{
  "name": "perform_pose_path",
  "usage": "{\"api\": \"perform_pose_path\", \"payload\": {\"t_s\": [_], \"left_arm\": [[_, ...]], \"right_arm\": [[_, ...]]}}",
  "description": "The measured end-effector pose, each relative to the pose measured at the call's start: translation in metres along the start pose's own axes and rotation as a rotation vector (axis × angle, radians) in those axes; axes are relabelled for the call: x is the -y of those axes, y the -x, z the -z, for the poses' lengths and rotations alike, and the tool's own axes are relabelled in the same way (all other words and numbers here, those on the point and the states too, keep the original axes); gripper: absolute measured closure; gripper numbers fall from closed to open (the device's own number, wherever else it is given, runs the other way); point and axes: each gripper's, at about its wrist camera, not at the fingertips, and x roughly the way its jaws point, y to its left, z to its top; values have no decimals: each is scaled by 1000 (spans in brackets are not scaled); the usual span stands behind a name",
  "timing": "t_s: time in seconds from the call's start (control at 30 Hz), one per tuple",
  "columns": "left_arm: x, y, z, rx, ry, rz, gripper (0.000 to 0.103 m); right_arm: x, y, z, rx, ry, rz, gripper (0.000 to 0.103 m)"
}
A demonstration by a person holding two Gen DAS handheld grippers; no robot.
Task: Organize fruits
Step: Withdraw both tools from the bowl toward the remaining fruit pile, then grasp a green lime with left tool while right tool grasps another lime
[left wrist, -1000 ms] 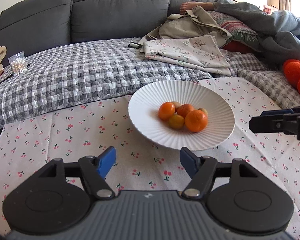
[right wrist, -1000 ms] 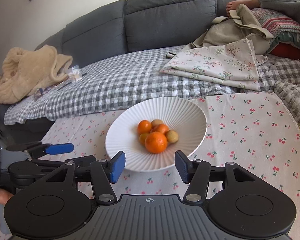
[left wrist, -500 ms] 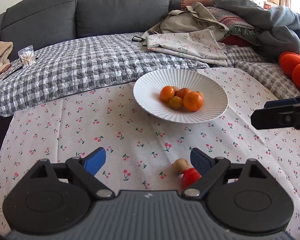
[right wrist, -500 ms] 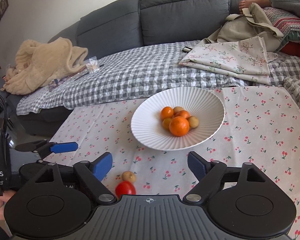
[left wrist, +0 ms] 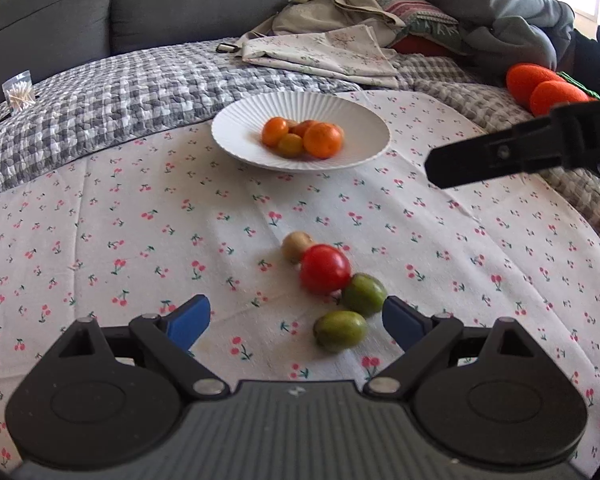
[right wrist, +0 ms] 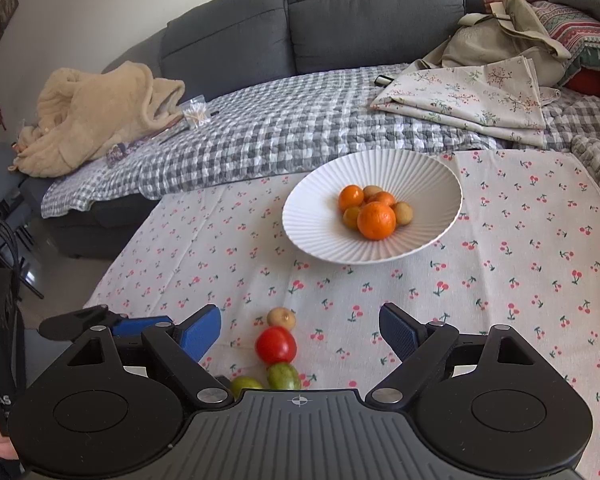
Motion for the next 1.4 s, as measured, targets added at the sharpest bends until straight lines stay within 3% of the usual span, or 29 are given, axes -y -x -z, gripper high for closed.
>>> {"api": "perform_pose_path", "payload": {"t_s": [0.27,0.5,0.77,0.83,1.4], "left_arm": [[26,-7,17,-1,-105,25,11],[34,-14,24,3,-165,27,23],[27,-24,22,6,-145,22,53],[25,-28,22,-8,-134,27,68],[11,-19,20,-34,-102,-9,70]], "right_arm": [[-6,-5,13,-31,27,3,15],[-7,-13,18,-45,46,9,15],[-8,-21,22,-53,59,23,17],[-8,-23,22,-53,61,23,18],[-12,-51,38,-112,112,28,43]]}}
